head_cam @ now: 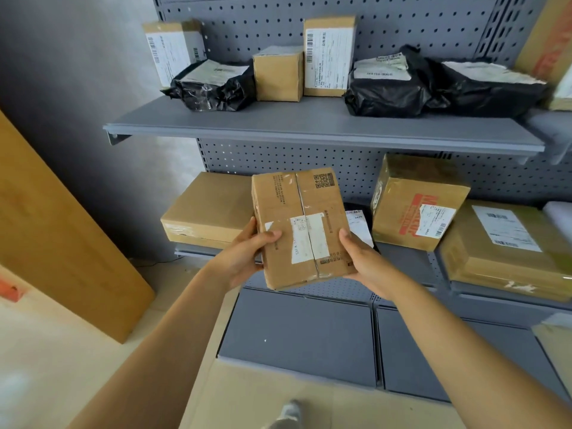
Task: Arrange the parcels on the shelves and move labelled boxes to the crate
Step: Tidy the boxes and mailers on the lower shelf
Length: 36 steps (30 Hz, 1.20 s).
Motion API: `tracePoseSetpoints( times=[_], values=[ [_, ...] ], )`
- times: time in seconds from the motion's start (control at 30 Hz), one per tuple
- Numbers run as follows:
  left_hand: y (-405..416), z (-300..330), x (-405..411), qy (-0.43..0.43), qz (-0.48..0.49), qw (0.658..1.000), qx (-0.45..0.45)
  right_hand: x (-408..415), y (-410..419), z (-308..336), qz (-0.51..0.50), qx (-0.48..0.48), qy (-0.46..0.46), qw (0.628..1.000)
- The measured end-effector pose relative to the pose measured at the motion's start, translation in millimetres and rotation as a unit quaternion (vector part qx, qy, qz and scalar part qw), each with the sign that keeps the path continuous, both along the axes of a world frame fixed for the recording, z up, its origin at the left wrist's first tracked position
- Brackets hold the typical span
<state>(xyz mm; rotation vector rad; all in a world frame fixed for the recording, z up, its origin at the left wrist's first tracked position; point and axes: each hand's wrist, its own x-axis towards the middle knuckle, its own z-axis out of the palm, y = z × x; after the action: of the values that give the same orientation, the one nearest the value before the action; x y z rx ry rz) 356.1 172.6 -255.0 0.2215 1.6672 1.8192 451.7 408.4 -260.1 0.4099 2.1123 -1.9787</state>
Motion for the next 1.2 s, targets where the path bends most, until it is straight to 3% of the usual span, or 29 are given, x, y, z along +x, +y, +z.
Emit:
tracePoseSetpoints(
  times=[0.1, 0.23, 0.37, 0.43, 0.67, 0.97, 1.2],
  values=[
    [4, 0, -20, 0.021, -0.016, 0.999, -0.033, -12, -5, -1, -0.029, 0.086, 0.017, 0.996],
    [12, -6, -65, 0.101, -0.068, 0.982, -0.145, -47, -6, -13, -0.068, 0.189, 0.051, 0.978],
    [27, -18, -110, 0.218, -0.058, 0.936, -0.272, -95, -10, -25, -0.120, 0.187, 0.038, 0.974],
    [35, -23, -133, 0.239, -0.052, 0.929, -0.278, -119, -12, -27, -0.133, 0.182, 0.026, 0.974],
    [54, -29, -190, 0.170, -0.100, 0.949, -0.245, -172, -15, -35, -0.174, 0.175, 0.025, 0.969],
    [54, -49, -216, 0.132, -0.162, 0.938, -0.276, -185, -12, -49, -0.190, 0.179, -0.033, 0.965],
    [38, -37, -212, 0.031, -0.098, 0.970, -0.221, -168, -27, -43, -0.221, 0.224, -0.140, 0.939]
  ],
)
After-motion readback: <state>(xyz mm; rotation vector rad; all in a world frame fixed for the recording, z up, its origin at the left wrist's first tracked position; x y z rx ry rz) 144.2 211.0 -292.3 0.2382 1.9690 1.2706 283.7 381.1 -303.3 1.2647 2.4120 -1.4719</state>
